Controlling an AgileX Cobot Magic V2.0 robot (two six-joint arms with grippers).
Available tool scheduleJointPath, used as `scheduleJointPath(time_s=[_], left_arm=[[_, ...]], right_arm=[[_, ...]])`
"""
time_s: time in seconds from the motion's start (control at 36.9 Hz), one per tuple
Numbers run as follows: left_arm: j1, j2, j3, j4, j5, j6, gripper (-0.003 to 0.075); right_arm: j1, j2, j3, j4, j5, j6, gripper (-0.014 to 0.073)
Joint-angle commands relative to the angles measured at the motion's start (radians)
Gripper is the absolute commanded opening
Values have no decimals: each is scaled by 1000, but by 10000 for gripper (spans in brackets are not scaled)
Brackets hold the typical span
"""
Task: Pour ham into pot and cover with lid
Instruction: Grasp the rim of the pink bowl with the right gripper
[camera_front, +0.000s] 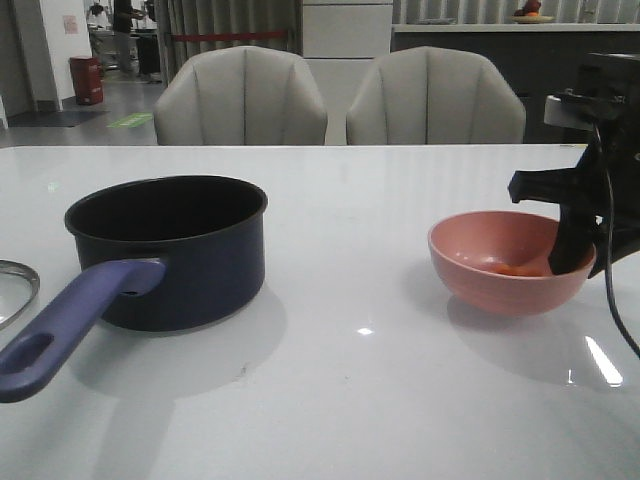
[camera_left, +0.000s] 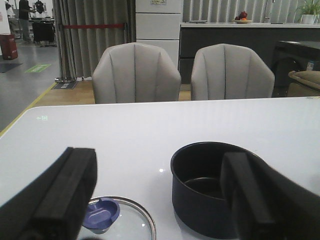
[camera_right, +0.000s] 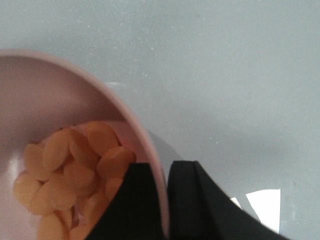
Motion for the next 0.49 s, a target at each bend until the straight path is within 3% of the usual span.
scheduleJointPath(time_s=[0.0, 0.22, 0.46], left_arm=[[-6, 12, -28, -5, -72, -3, 552], [-6, 12, -28, -5, -70, -3, 552], [-6, 12, -28, -5, -70, -3, 552]], right_arm=[[5, -97, -51, -4, -47, -26, 136], [113, -208, -105, -4, -140, -146, 136], [306, -233, -138, -4, -357, -147, 136]])
